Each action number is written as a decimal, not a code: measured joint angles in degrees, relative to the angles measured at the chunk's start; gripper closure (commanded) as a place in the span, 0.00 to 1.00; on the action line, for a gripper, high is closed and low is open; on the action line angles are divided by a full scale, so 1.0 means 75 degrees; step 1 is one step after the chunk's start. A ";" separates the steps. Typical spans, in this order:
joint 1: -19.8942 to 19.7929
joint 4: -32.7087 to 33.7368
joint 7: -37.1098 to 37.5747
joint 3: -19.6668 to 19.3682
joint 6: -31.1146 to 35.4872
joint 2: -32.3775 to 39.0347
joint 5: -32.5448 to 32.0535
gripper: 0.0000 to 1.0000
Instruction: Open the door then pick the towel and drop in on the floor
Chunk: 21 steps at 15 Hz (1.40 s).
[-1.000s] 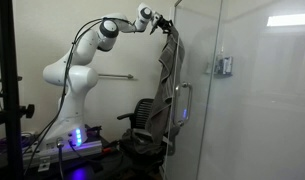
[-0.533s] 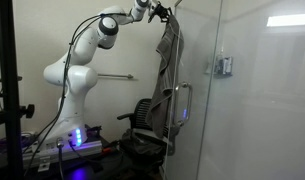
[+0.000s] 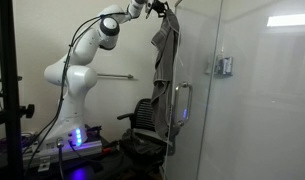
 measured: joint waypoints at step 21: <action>0.0492 -0.1225 -0.0015 -0.4164 0.2160 0.0258 0.4739 0.98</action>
